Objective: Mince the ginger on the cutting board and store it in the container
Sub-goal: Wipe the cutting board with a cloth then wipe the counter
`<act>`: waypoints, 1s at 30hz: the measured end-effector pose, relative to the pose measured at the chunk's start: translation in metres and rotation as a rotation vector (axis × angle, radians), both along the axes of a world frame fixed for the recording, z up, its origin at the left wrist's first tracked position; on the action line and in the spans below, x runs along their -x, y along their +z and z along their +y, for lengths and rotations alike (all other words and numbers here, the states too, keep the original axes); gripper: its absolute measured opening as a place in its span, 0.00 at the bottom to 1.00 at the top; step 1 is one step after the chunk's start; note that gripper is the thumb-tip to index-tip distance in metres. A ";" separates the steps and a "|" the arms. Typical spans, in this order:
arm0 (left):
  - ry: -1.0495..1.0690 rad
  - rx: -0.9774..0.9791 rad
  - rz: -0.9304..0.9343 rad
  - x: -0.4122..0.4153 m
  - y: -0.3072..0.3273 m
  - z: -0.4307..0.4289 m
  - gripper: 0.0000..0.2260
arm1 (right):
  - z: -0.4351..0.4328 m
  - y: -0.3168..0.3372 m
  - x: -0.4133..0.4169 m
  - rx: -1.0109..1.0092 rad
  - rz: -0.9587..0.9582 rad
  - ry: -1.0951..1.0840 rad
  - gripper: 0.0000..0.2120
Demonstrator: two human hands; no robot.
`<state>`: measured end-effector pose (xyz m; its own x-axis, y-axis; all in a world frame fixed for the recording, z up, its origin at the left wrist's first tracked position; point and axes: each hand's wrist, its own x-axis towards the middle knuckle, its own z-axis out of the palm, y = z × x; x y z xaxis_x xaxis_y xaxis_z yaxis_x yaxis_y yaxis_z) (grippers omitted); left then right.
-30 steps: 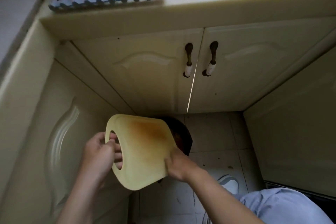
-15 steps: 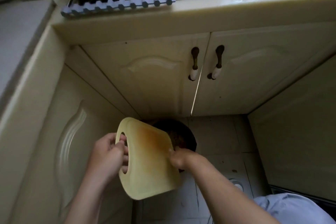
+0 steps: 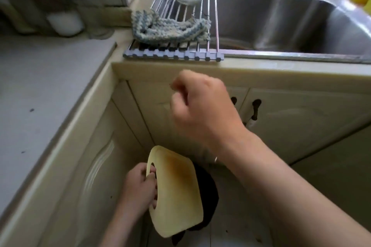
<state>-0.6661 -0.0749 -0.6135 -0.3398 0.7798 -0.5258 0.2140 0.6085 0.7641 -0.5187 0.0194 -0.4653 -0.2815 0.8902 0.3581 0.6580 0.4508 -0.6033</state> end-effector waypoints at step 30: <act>0.118 -0.245 0.025 0.006 -0.014 -0.012 0.10 | -0.111 -0.173 0.036 0.417 0.270 0.017 0.23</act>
